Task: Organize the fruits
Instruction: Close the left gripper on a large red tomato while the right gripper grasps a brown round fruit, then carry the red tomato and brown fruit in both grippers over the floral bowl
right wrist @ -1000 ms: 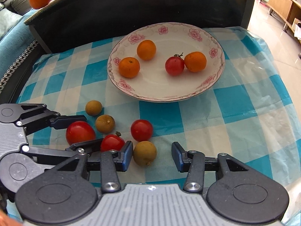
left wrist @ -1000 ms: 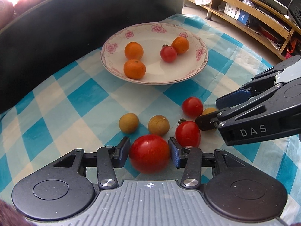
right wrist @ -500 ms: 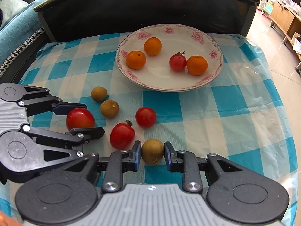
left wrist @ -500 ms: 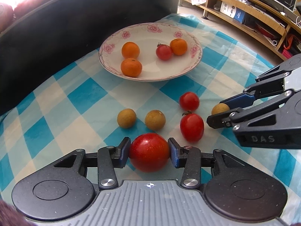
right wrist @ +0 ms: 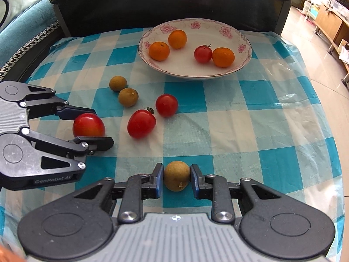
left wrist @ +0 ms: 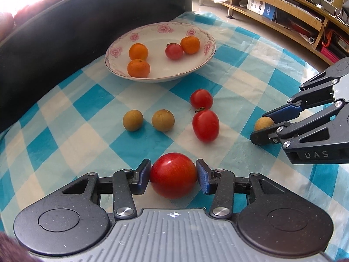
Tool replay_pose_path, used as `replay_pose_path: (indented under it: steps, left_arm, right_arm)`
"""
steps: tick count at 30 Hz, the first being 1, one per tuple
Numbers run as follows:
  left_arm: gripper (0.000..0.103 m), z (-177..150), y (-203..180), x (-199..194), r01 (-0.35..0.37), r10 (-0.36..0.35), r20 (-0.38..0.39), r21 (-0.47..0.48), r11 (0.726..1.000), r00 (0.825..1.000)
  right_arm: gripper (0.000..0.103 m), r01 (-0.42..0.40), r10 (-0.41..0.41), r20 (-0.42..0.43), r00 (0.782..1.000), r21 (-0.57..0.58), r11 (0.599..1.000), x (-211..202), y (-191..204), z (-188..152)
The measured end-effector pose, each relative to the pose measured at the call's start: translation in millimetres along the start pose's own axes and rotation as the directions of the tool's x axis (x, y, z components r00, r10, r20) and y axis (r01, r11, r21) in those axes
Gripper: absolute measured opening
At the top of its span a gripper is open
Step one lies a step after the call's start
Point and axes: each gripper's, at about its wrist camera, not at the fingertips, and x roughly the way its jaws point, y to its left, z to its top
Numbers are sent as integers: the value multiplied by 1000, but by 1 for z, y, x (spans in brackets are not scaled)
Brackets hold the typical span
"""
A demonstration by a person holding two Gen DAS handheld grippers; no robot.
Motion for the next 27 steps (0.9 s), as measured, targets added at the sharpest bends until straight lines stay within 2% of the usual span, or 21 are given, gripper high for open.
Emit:
replay_pose_path:
  steps: [3,7,14,17,20,27]
  left_arm:
    - [69,1,2,0,0,0,0,-6,1000,1000]
    - [72,1,4,-1,2,-2,9,-9,1000,1000]
    - [72,-2,4,3,2,-2,-1,-8,1000,1000]
    - [69,-2,4,2,11,-11,7,-10,1000,1000]
    - [52,-1,2,1,29,-29,8,-13,1000,1000]
    - [51,0,0,-1,16,-16,-3,-11,1000,1000]
  right_arm:
    - [31,-14,14,-1,1000,-1,1000,-1,-3,-3]
    - [36,-20,20,9,1000,10,1000,-3,-6,-8]
    - [38,-20,20,22,1000,-9,1000,1,-5,-1]
    - [38,7,-6,33,999,-33,999,5,0,0]
    - [33,42,-40,30,999,-52,998,4,5,-1]
    - [33,48,-48,21,999,-33,998,1,4,-3]
